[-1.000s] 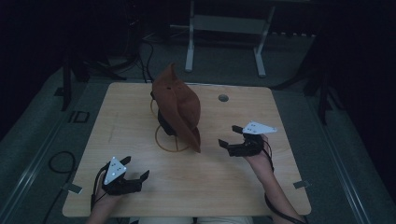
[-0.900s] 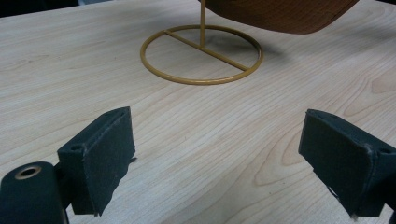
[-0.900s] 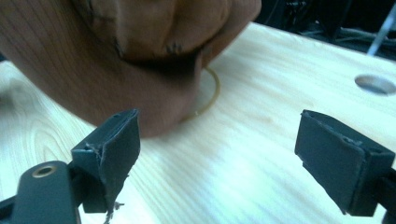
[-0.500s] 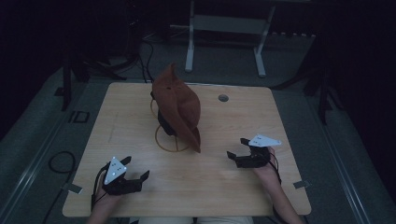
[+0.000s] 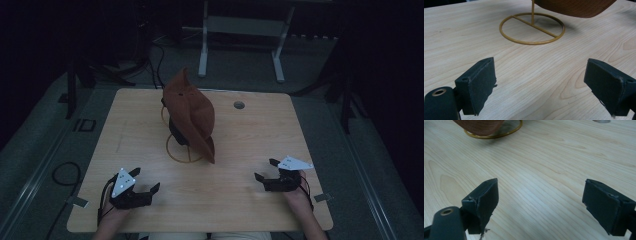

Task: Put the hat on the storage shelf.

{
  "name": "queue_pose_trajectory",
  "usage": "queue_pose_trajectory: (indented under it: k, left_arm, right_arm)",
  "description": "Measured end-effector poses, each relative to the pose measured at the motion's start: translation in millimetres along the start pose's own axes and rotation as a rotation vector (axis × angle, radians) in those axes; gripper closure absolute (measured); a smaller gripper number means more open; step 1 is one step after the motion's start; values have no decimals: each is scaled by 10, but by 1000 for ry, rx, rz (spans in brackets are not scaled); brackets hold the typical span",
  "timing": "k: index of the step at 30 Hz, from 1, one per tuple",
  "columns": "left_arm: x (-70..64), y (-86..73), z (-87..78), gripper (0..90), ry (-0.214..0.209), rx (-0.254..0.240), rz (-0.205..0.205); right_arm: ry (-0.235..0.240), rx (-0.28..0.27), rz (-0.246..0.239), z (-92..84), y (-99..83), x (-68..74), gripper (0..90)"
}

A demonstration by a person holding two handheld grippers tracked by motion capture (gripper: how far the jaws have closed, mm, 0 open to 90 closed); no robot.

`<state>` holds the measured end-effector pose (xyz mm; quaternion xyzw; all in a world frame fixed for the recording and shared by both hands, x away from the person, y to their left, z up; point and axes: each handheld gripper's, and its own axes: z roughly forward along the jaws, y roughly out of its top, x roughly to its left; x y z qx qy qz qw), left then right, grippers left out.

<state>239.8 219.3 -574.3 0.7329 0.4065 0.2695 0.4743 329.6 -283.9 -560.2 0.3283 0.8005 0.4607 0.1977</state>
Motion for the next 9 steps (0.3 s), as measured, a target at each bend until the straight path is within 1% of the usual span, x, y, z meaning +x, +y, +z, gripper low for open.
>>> queue_pose_trajectory:
  k: [2,5,9]
  left_arm:
    - [0,0,-2,112,1,1,0]
    - [2,-3,-4,112,1,0,-2]
    - [7,-5,-4,112,-2,0,-4]
  right_arm:
    - [-3,1,17,-20,-27,-21,135]
    - [-8,-6,31,-30,-45,-49,134]
    - [-11,-1,23,-16,-48,-41,134]
